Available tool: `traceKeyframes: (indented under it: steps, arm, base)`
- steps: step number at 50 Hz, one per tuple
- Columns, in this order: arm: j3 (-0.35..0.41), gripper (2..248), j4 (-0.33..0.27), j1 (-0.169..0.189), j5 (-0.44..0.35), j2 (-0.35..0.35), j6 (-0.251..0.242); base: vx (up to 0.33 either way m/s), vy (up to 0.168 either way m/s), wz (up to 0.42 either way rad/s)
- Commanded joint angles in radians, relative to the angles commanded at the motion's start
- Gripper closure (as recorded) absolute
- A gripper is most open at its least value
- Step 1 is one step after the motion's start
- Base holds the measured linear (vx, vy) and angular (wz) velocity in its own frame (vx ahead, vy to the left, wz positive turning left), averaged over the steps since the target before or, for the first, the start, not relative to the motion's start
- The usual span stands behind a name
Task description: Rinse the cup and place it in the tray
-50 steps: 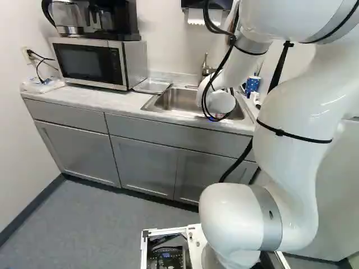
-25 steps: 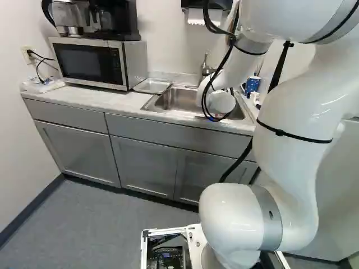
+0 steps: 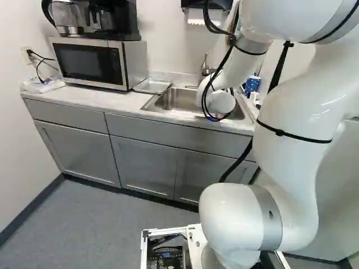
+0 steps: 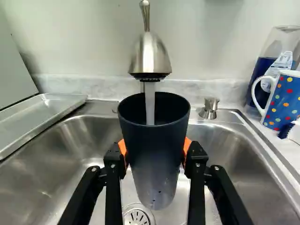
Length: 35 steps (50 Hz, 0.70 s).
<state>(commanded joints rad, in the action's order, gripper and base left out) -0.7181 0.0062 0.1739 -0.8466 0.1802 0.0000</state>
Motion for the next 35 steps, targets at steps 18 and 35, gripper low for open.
traceKeyframes:
  steps: [18,35]
  arm:
    - [0.000,125,0.000,0.000,0.000,0.000,0.000]
    - [0.000,125,0.000,0.000,0.000,0.000,0.000]
  base:
    - [0.000,0.000,0.000]
    - [0.000,0.000,0.000]
